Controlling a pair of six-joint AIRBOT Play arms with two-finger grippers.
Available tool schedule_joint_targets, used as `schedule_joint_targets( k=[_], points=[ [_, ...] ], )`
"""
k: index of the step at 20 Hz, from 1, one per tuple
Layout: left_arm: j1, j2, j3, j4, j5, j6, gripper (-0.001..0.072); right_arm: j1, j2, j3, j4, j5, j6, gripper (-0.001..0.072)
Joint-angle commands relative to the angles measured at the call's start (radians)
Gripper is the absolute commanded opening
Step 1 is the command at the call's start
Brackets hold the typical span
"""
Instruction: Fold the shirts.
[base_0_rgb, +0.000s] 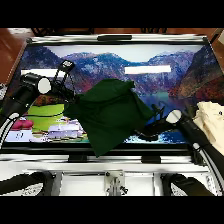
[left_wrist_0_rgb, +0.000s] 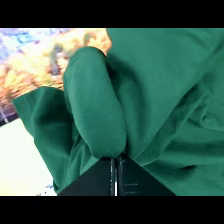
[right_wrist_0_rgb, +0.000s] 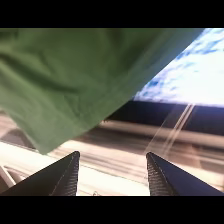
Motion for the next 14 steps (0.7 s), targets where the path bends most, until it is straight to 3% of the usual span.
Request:
schedule_joint_targets(
  k=[1, 5, 14],
  points=[
    [0.001, 0.0, 0.0, -0.022, 0.0, 0.0, 0.003, 0.104, -0.048, -0.051, 0.062, -0.134, 0.07, 0.0533],
    [0.001, 0.0, 0.0, -0.022, 0.0, 0.0, 0.003, 0.16, -0.147, -0.051, 0.264, -0.251, -0.024, 0.0533],
    [0.001, 0.001, 0.0, -0.023, 0.0, -0.001, 0.003, 0.22, -0.179, -0.051, 0.385, -0.532, -0.01, 0.0532]
  ],
)
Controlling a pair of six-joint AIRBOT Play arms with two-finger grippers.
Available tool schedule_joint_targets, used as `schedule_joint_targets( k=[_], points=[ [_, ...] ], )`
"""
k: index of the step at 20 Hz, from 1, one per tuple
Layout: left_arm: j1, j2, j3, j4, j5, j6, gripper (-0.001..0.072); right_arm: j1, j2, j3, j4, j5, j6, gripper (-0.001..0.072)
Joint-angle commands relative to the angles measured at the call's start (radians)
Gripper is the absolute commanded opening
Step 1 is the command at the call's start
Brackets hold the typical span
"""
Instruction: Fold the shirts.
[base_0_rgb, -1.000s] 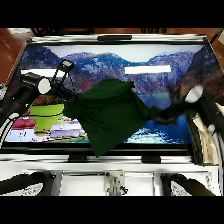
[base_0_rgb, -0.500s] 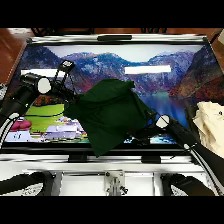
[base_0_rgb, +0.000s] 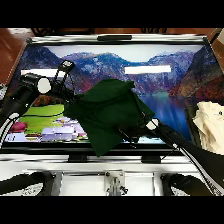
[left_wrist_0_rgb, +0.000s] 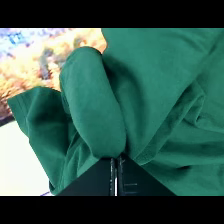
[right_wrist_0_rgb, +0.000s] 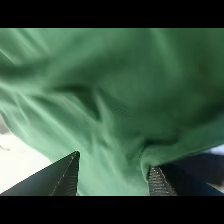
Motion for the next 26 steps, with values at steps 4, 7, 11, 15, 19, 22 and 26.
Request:
schedule_joint_targets(
  k=[4, 7, 11, 15, 19, 22, 26],
  points=[
    [0.001, 0.001, 0.0, 0.0, 0.0, 0.0, 0.003, 0.011, -0.006, -0.001, 0.066, -0.113, 0.005, 0.0164],
    [0.001, 0.001, 0.0, 0.001, -0.003, 0.0, 0.003, 0.004, 0.002, 0.015, 0.038, -0.051, -0.06, 0.0061],
    [0.039, 0.071, 0.055, 0.004, -0.08, -0.061, 0.0029, -0.09, 0.164, 0.174, -0.339, 0.212, -0.1, 0.0061],
    [0.128, 0.296, 0.313, 0.004, -0.086, -0.071, 0.0029, -0.229, 0.489, 0.527, -0.737, 0.407, -0.145, 0.006],
    [0.165, 0.525, 0.593, -0.157, 0.037, -0.139, 0.0029, -0.251, 0.684, 0.885, -0.759, 0.383, -0.105, 0.006],
    [0.157, 0.646, 0.642, -0.262, 0.106, -0.14, 0.0028, -0.251, 0.72, 0.989, -0.669, 0.364, -0.092, 0.0061],
    [0.157, 0.73, 0.642, -0.045, -0.11, -0.208, 0.0029, -0.252, 0.742, 0.997, -0.726, 0.513, -0.072, 0.0061]
  ],
)
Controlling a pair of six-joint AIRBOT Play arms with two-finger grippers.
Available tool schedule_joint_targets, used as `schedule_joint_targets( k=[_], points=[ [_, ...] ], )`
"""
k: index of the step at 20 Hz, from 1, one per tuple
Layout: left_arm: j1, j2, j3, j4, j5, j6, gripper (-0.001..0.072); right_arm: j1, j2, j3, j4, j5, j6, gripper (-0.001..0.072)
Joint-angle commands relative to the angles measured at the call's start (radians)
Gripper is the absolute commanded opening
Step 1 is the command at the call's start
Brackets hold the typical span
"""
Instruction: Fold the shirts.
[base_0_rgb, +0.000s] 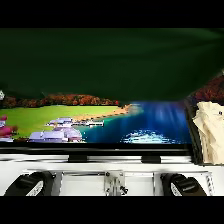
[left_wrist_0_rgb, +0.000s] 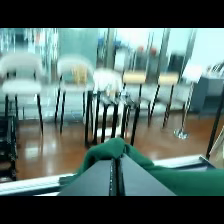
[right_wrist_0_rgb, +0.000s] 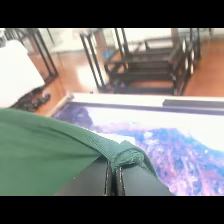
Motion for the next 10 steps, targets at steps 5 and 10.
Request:
schedule_joint_targets(
  k=[5, 10],
  points=[
    [0.002, 0.065, -0.094, 0.216, -0.439, -0.083, 0.0029, -0.003, -0.041, 0.04, -0.29, 0.373, 0.043, 0.0061],
    [0.003, 0.059, -0.505, 0.228, -0.43, -0.066, 0.0029, -0.003, -0.2, -0.163, -0.321, 0.427, 0.04, 0.0061]
  ],
)
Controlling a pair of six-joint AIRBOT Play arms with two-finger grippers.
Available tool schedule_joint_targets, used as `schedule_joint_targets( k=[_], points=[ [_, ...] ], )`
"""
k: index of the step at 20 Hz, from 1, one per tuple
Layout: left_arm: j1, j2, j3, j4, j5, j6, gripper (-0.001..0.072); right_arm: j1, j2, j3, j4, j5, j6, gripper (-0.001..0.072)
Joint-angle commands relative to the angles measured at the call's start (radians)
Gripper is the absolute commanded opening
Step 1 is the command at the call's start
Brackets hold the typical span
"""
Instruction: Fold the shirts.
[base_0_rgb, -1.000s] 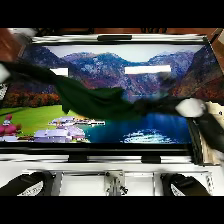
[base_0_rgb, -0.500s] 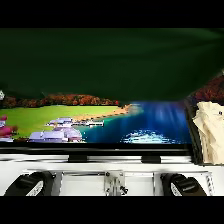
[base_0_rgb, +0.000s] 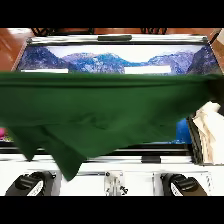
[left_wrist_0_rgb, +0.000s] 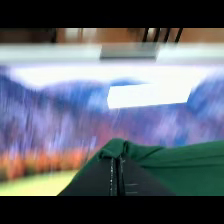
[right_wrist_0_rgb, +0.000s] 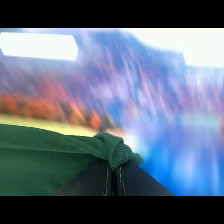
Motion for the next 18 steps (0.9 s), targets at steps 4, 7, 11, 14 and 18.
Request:
schedule_joint_targets(
  k=[4, 7, 11, 14, 18],
  points=[
    [0.001, -0.112, -0.555, 0.042, 0.323, -0.025, 0.0029, -0.001, -0.267, -0.404, -0.046, -0.387, 0.048, 0.0061],
    [0.002, -0.363, -0.546, 0.04, 0.599, -0.088, 0.003, -0.001, -0.528, -0.386, -0.038, -0.729, 0.158, 0.0061],
    [0.002, -0.718, -0.381, 0.037, 0.641, -0.088, 0.003, -0.001, -0.8, -0.298, 0.092, -0.982, 0.296, 0.0063],
    [0.002, -0.883, -0.266, 0.016, 0.64, -0.09, 0.0031, -0.001, -0.866, -0.291, 0.168, -1.045, 0.3, 0.0091],
    [0.008, -0.943, -0.184, 0.014, 0.477, -0.085, 0.0496, -0.014, -0.849, -0.275, 0.162, -0.913, 0.269, 0.0505]
  ],
)
